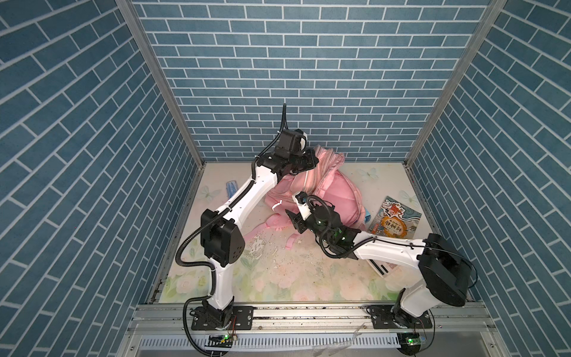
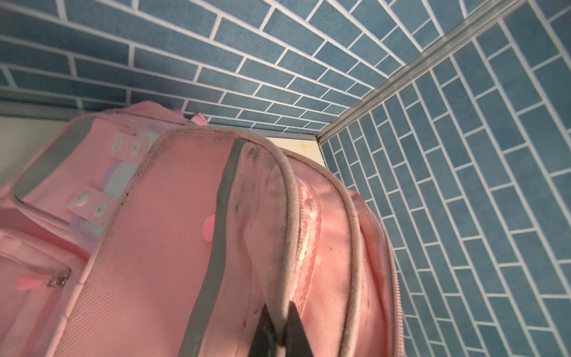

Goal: Pack the student bag

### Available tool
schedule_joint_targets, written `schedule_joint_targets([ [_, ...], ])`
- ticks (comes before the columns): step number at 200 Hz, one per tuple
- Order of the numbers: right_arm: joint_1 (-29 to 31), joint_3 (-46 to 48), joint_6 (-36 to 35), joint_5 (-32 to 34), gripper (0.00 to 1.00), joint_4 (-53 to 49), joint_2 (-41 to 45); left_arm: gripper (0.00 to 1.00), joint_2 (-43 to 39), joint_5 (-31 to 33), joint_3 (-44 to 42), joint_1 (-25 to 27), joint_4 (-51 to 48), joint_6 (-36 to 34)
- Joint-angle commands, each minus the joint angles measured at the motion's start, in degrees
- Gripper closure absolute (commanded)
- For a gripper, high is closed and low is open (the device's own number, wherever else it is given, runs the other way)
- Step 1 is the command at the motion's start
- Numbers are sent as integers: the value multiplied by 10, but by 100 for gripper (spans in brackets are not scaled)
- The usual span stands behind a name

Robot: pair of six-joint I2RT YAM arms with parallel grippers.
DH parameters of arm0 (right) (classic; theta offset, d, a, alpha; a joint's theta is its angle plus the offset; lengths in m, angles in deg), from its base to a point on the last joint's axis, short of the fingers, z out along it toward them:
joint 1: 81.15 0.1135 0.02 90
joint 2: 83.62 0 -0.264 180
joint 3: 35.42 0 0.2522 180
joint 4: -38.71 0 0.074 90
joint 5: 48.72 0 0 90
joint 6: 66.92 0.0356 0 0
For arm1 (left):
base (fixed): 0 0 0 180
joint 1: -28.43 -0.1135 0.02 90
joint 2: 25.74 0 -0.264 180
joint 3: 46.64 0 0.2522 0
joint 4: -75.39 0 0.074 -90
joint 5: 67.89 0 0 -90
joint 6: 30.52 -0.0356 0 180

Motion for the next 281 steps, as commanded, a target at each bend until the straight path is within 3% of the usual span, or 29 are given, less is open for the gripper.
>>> schedule_joint_targets([
  [1,-24,16,28,-8,43,-84,49,100,16,0,104,-4,-58,-126],
  [30,-77,34,47,-14,42,-155,117,100,64,-4,220,-13,-174,-219],
  [48,-117,54,47,-13,43,-173,155,100,29,-23,157,-28,-157,-245],
  [93,-258,54,116,-67,43,-249,198,100,7,13,123,-31,-214,-308],
  [126,-309,51,128,-85,43,-278,204,100,-12,36,85,-18,-234,-347],
  [162,-358,41,147,-98,42,-334,191,100,-43,89,-35,24,-206,-373],
  [230,-457,41,163,-127,39,-381,183,100,-170,89,-306,44,-22,-292],
  [245,-484,44,166,-131,37,-390,181,62,-190,94,-336,52,-6,-267],
  [260,-504,50,166,-129,32,-399,182,50,-208,109,-354,72,10,-241],
  [281,-530,58,175,-117,23,-413,182,41,-225,136,-360,102,26,-205],
])
